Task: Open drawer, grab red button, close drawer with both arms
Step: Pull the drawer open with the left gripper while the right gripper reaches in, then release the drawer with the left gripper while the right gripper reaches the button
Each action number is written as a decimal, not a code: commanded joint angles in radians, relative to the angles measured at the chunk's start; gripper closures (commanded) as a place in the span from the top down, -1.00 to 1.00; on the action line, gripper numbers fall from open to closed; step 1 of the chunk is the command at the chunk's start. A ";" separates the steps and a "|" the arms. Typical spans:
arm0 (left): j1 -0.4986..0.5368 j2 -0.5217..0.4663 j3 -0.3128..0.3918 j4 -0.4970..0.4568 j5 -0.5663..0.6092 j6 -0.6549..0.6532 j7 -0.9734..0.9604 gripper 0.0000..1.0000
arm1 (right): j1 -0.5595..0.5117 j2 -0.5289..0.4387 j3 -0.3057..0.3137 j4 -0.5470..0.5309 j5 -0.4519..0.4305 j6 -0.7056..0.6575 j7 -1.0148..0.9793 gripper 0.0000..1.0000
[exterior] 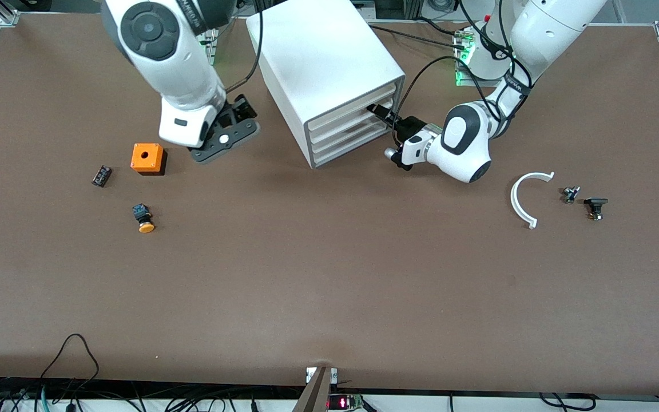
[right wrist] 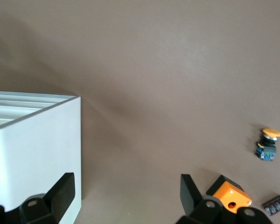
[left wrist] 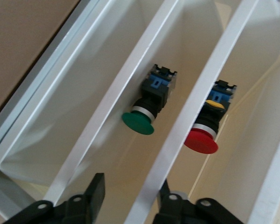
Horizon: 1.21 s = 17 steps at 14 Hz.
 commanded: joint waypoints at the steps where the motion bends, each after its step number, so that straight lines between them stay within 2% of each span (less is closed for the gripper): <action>1: 0.014 -0.017 -0.003 -0.030 0.012 0.074 0.039 -1.00 | 0.056 0.031 -0.009 0.063 0.007 -0.008 0.001 1.00; 3: 0.033 -0.031 0.030 -0.010 0.014 0.116 0.054 -1.00 | 0.066 0.046 -0.005 0.092 0.011 -0.003 0.001 1.00; 5: 0.040 -0.031 0.082 0.011 0.014 0.160 0.071 -1.00 | 0.077 0.079 0.038 0.158 0.010 -0.002 0.002 1.00; 7: 0.047 -0.031 0.118 0.040 0.012 0.167 0.071 -1.00 | 0.077 0.141 0.079 0.234 0.008 0.005 0.001 1.00; 9: 0.057 -0.034 0.138 0.063 0.012 0.167 0.061 -1.00 | 0.089 0.194 0.090 0.290 0.008 0.029 -0.016 1.00; 10: 0.063 -0.045 0.136 0.065 0.011 0.164 0.053 -0.37 | 0.099 0.213 0.099 0.305 0.007 0.055 -0.016 1.00; 11: 0.064 -0.052 0.136 0.065 0.011 0.159 0.033 0.99 | 0.106 0.230 0.116 0.319 0.005 0.093 -0.017 1.00; 14: 0.075 -0.115 0.136 0.079 0.011 0.156 0.001 1.00 | 0.113 0.273 0.161 0.322 -0.001 0.193 -0.040 1.00; 15: 0.077 -0.150 0.138 0.083 0.012 0.156 -0.069 1.00 | 0.116 0.291 0.170 0.322 -0.001 0.228 -0.075 1.00; 16: 0.084 -0.193 0.139 0.088 0.037 0.156 -0.169 1.00 | 0.136 0.307 0.170 0.322 -0.001 0.264 -0.144 1.00; 17: 0.090 -0.236 0.139 0.097 0.122 0.161 -0.256 1.00 | 0.152 0.323 0.170 0.324 -0.002 0.278 -0.207 1.00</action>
